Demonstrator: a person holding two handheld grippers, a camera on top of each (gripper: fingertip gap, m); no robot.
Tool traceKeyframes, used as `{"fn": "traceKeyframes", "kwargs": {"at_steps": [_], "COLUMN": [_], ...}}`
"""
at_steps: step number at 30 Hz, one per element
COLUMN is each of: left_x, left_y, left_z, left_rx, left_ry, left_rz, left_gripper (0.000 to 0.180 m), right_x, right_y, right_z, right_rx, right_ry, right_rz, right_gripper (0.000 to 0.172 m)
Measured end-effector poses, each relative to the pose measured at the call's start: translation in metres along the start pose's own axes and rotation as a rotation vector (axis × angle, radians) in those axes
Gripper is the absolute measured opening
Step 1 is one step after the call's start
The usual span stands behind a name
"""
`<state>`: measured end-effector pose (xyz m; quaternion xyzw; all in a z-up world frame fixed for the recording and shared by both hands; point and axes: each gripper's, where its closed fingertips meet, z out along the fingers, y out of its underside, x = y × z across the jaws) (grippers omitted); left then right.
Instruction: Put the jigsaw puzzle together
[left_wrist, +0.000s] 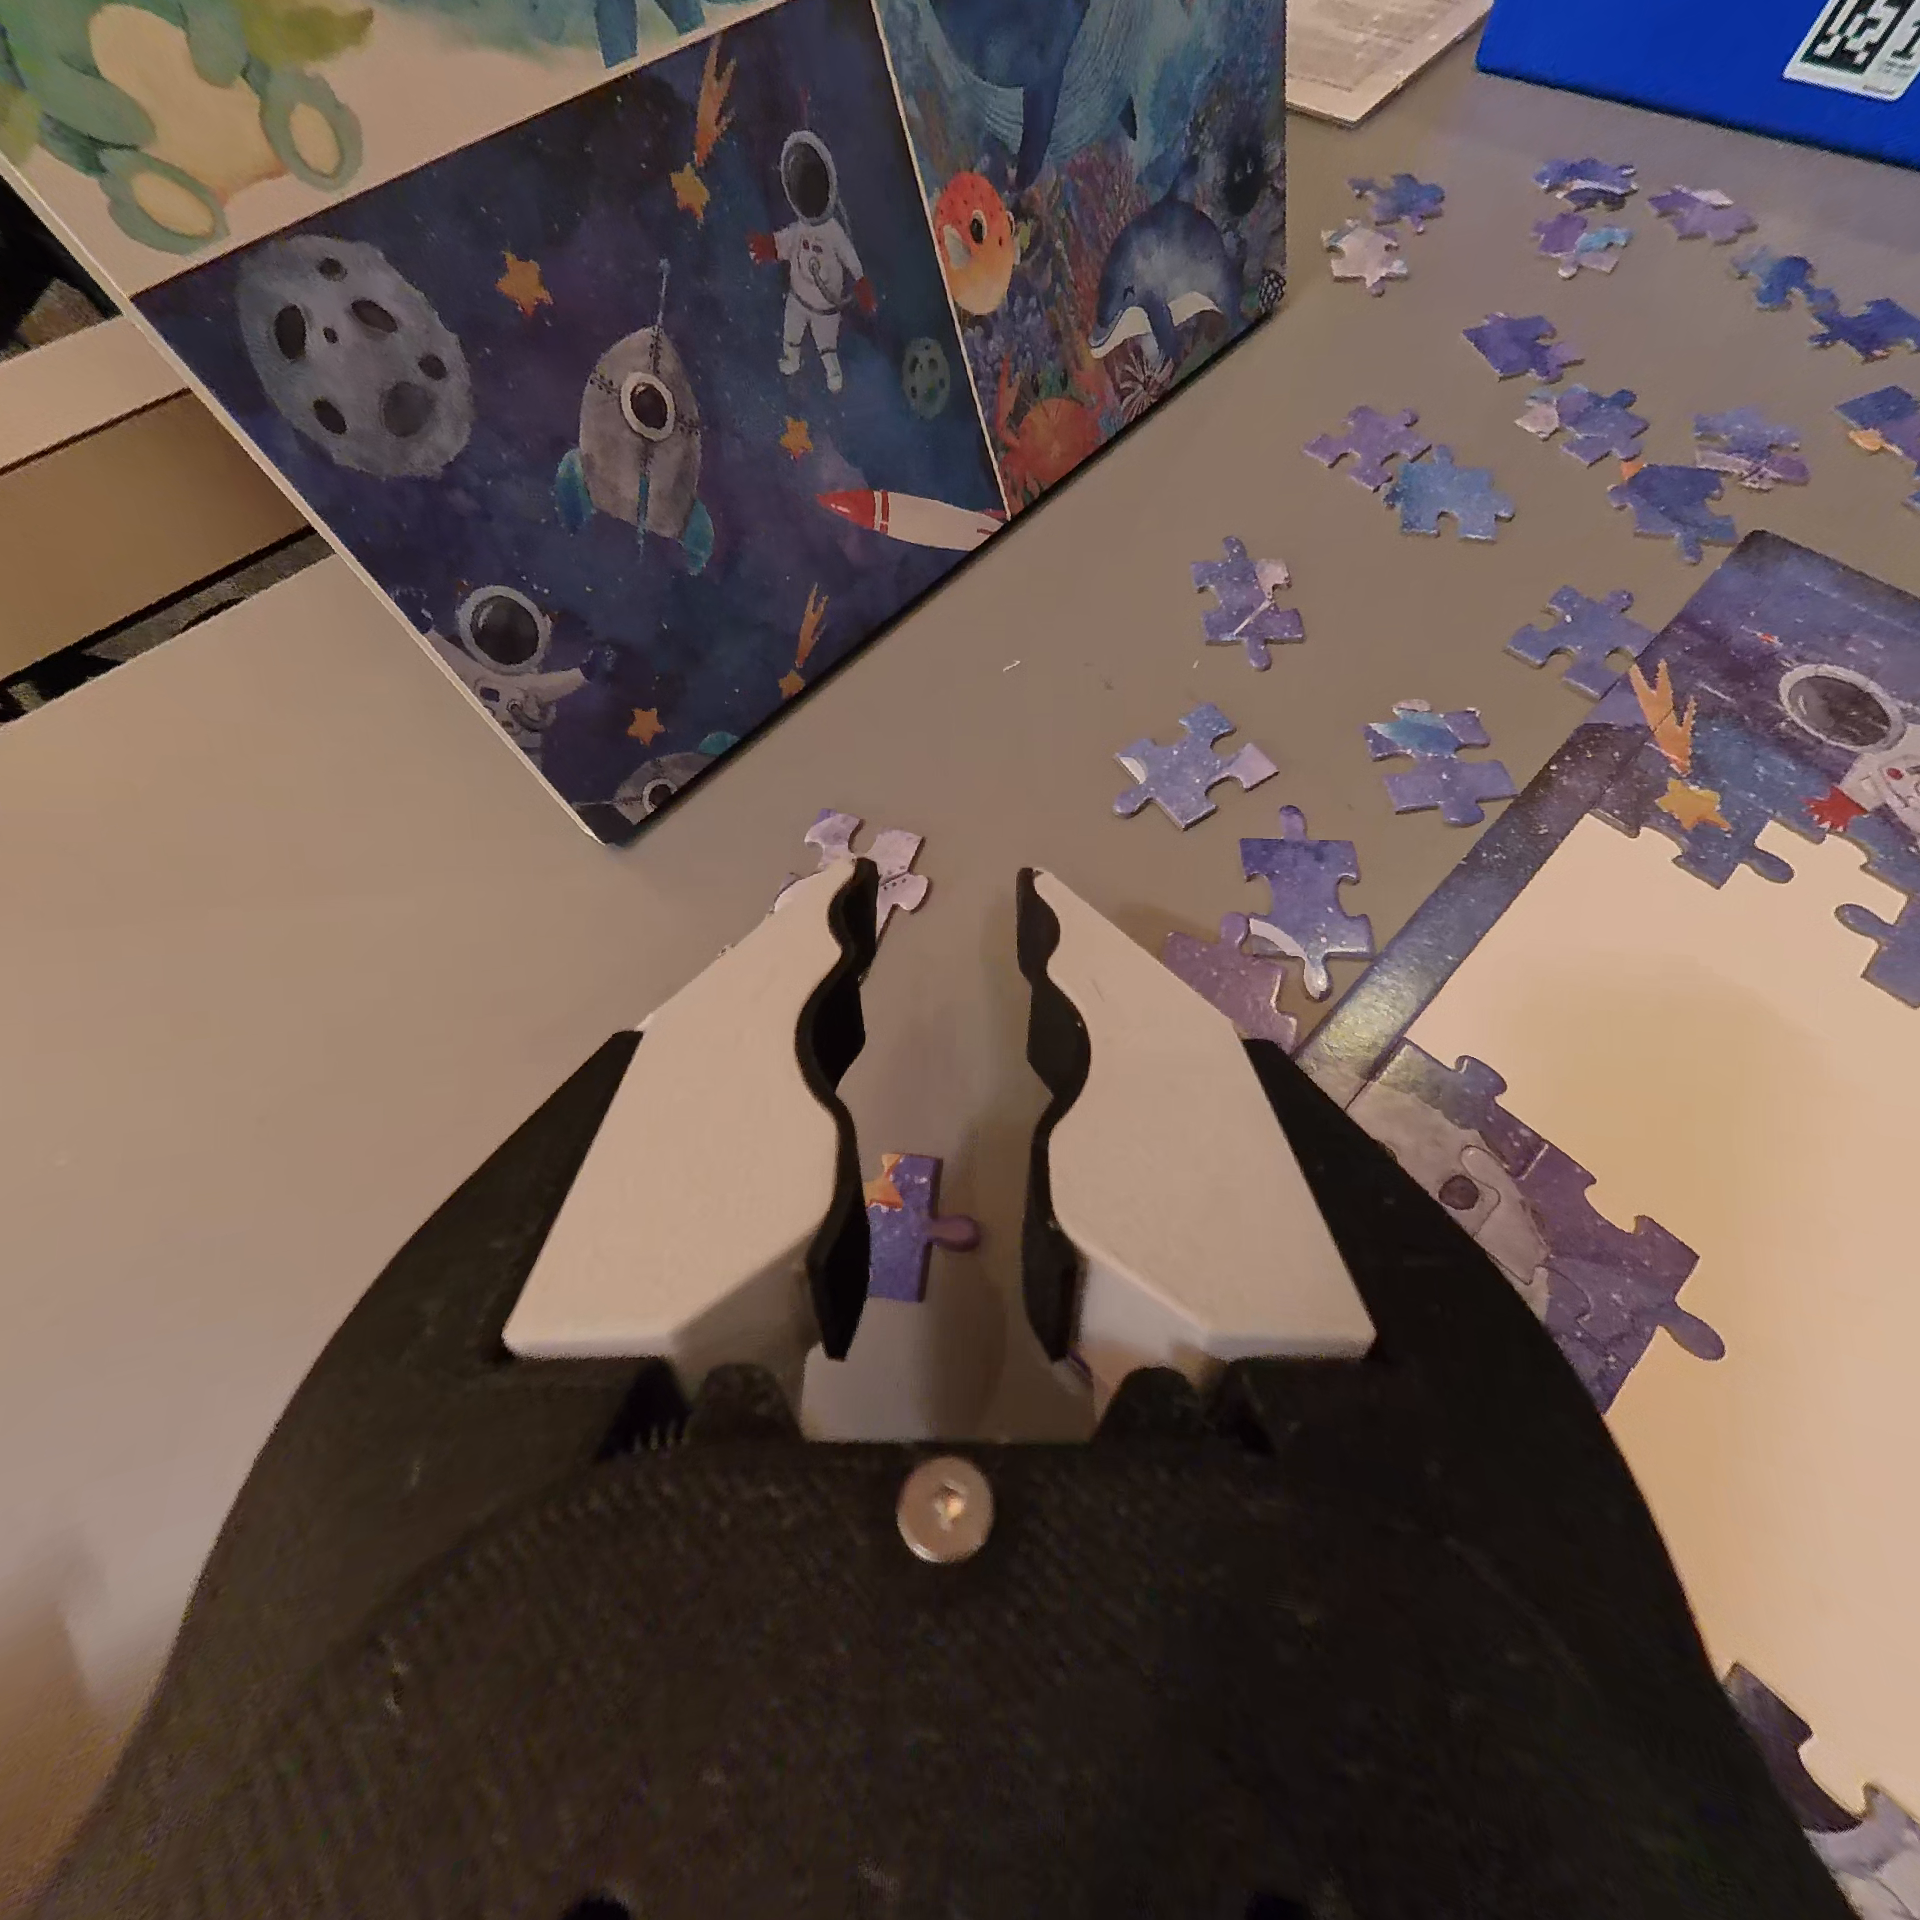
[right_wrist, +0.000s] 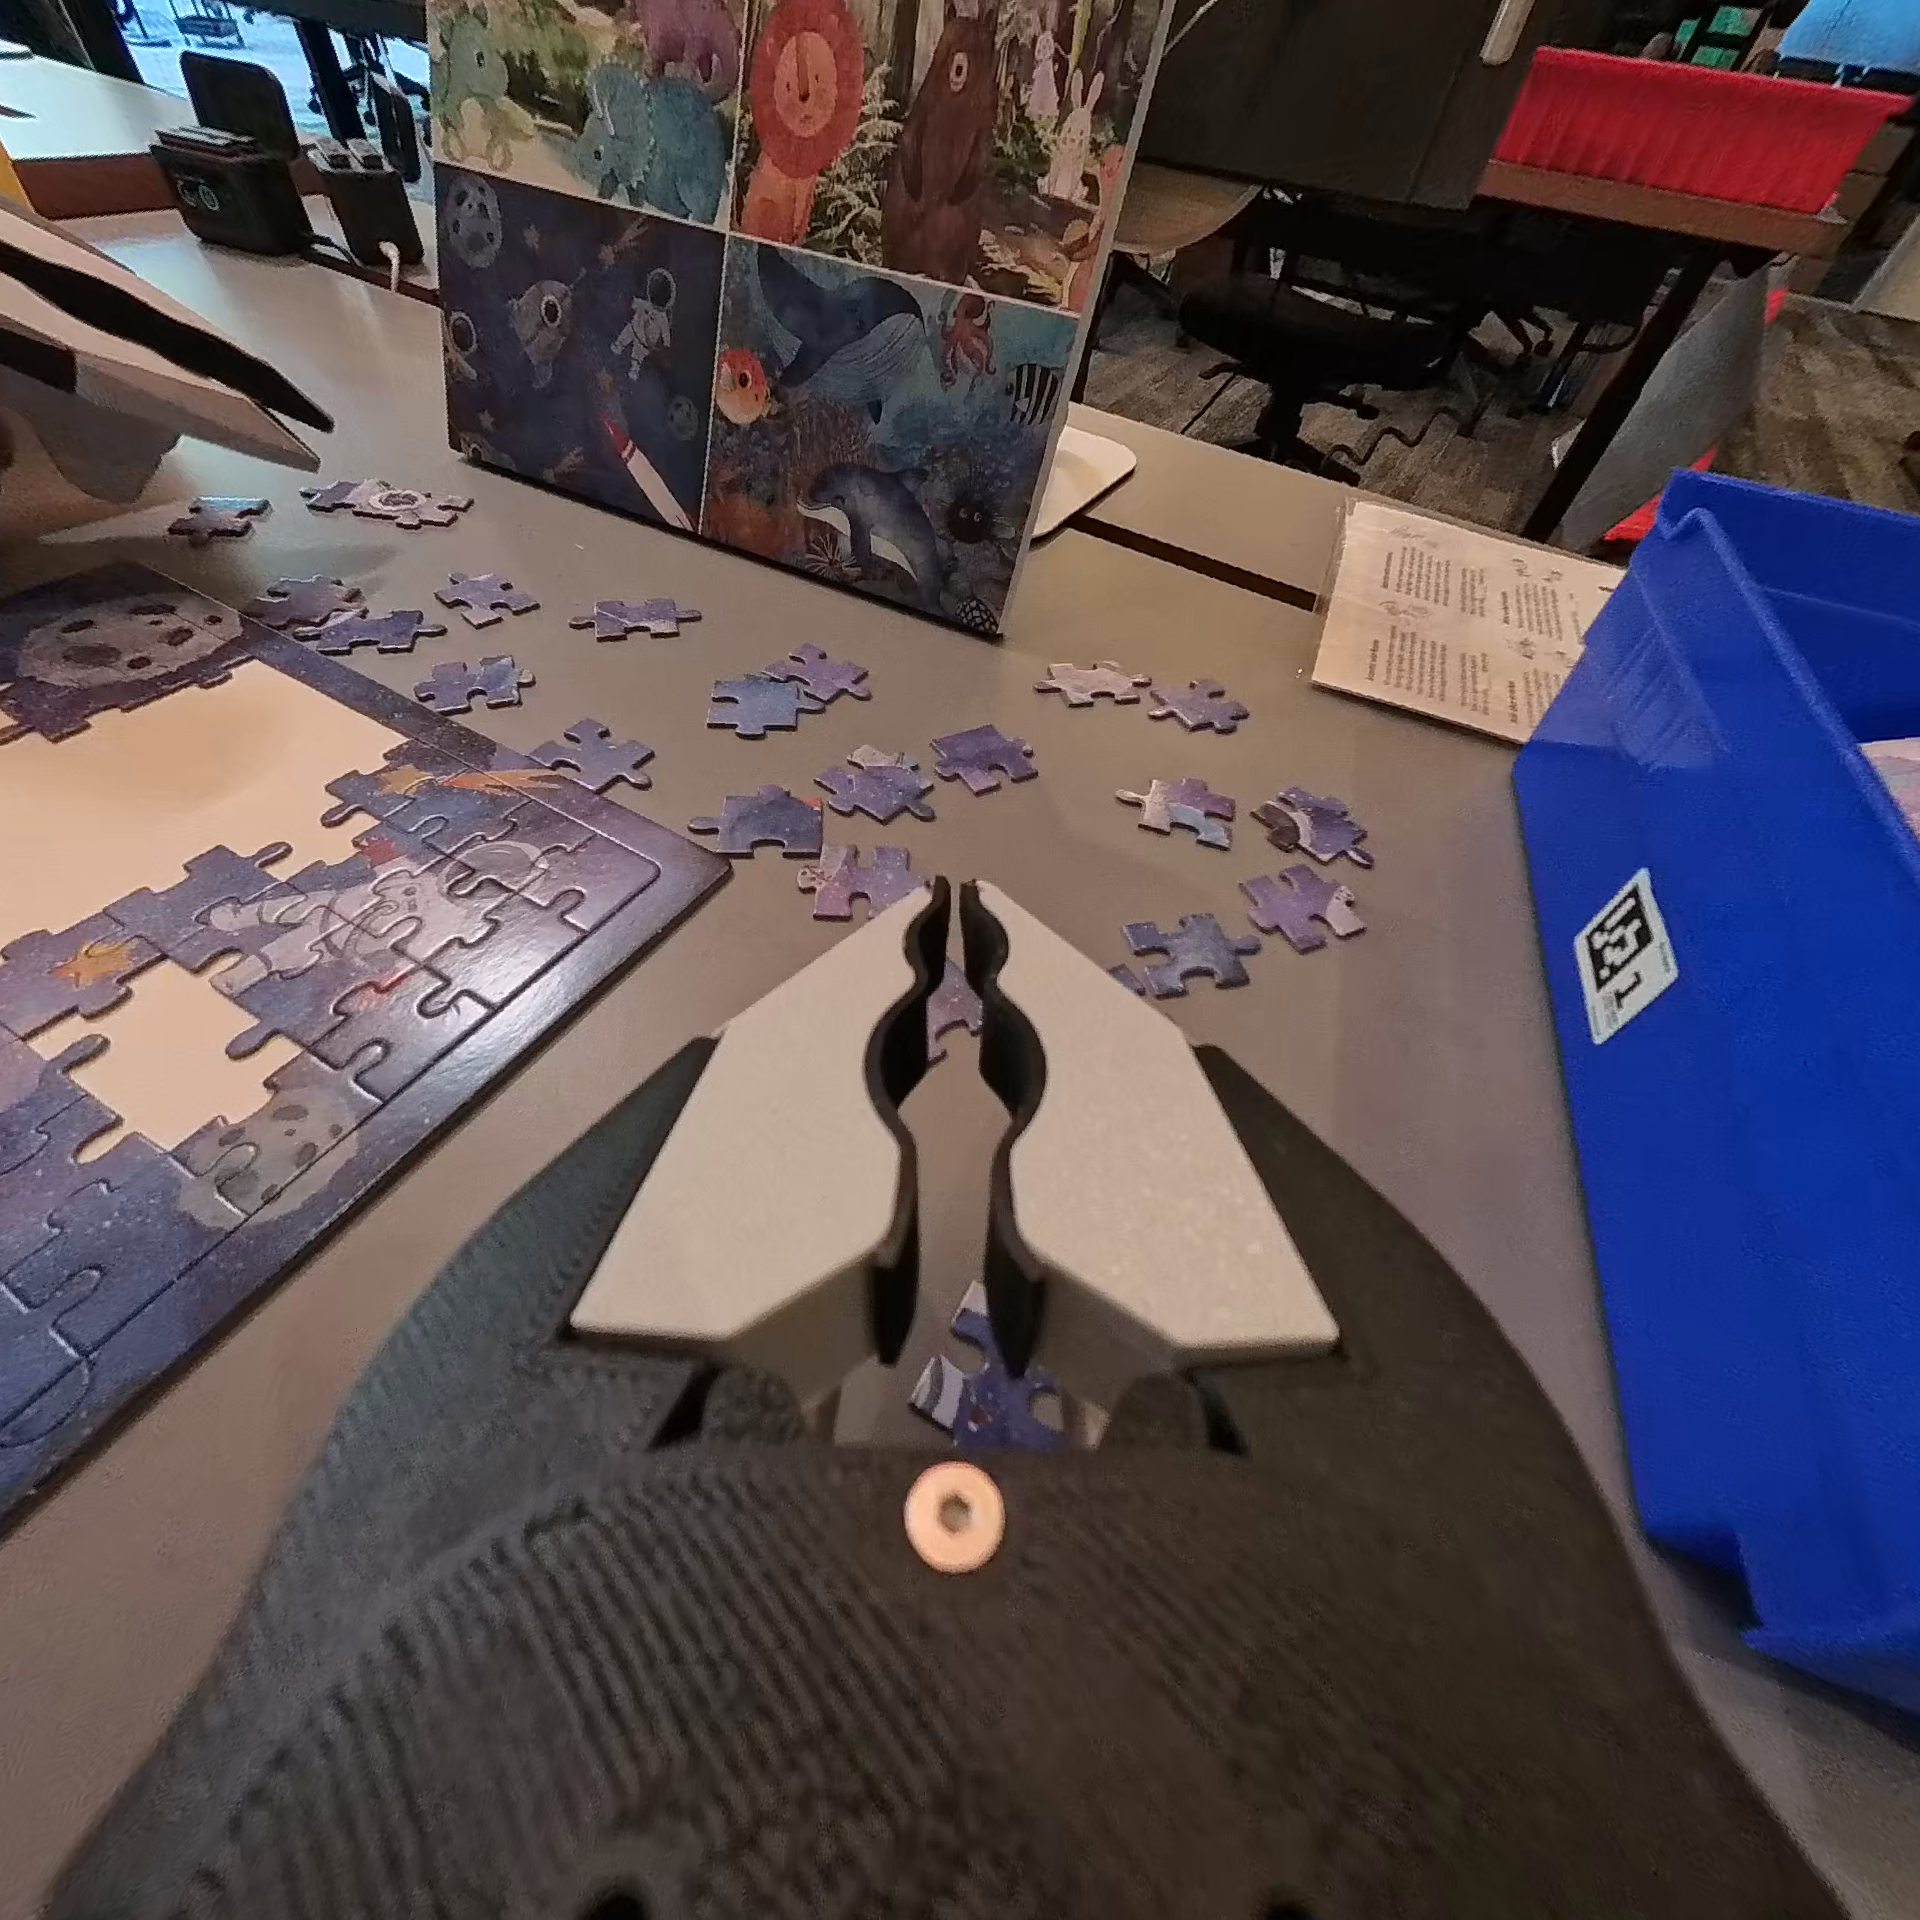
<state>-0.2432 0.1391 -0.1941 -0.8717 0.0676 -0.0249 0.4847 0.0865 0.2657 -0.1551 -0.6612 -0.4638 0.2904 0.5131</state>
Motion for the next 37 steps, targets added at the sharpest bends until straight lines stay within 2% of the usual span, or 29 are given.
{"fn": "traceKeyframes", "kwargs": {"at_steps": [13, 24, 37], "left_x": [0.0, 0.001, 0.002], "left_y": [0.002, 0.004, 0.006], "left_z": [0.002, 0.003, 0.005], "left_rx": [-0.016, -0.031, -0.052], "left_ry": [0.0, -0.002, -0.008], "left_rz": [-0.002, 0.008, 0.03], "left_gripper": [0.028, 0.03, 0.032], "right_x": [0.002, 0.016, 0.013], "right_y": [-0.002, -0.034, -0.031], "right_z": [-0.002, -0.026, -0.022], "right_rx": [0.009, 0.217, 0.198], "right_ry": [0.016, 0.062, 0.028], "right_rz": [-0.005, 0.051, 0.072], "right_gripper": [0.0, 0.0, 0.0]}}
